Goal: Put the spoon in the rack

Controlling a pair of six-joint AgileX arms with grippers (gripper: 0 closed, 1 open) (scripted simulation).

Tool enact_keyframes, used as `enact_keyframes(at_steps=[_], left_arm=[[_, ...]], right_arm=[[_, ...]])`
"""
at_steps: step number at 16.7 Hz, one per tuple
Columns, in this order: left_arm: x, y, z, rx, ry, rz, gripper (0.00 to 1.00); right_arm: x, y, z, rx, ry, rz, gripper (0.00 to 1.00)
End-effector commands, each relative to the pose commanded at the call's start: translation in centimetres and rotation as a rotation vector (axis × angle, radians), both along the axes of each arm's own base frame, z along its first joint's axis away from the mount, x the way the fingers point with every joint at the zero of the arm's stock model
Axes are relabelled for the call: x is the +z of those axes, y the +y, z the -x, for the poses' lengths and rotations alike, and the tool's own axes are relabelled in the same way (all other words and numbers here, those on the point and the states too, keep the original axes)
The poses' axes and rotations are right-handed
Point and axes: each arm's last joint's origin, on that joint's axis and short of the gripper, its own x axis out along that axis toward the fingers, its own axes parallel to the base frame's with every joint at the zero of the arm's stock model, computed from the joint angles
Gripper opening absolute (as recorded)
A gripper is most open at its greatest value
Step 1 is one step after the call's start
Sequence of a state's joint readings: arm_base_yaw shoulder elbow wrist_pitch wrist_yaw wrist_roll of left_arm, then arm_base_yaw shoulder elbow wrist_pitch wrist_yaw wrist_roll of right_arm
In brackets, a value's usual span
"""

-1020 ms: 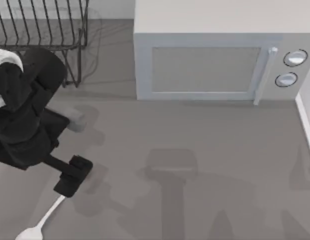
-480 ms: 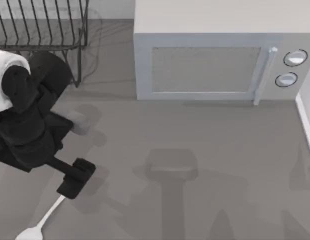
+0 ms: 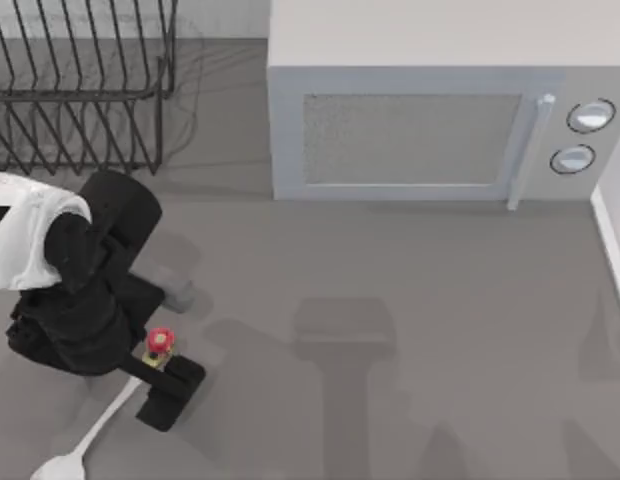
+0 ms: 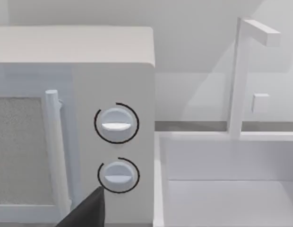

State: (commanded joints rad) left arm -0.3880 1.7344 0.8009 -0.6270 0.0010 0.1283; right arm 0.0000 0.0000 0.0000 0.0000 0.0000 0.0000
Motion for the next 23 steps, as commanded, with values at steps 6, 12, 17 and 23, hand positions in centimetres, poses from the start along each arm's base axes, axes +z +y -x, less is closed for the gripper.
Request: enact_keyframes(at_steps=[6, 12, 17, 23], left_arm=[[-0.77, 0.07, 0.17, 0.0, 0.004, -0.002, 1.0], [-0.77, 0.07, 0.17, 0.0, 0.004, -0.002, 0.55], [-0.77, 0.07, 0.17, 0.0, 0.004, -0.002, 0.17], [-0.77, 0.07, 0.17, 0.0, 0.004, -0.002, 0.0]], right_arm=[[0.0, 0.0, 0.0, 0.0, 0.0, 0.0, 1.0], [0.0, 0.0, 0.0, 0.0, 0.0, 0.0, 1.0], [0.0, 0.0, 0.0, 0.0, 0.0, 0.0, 1.0], [0.0, 0.0, 0.0, 0.0, 0.0, 0.0, 1.0]])
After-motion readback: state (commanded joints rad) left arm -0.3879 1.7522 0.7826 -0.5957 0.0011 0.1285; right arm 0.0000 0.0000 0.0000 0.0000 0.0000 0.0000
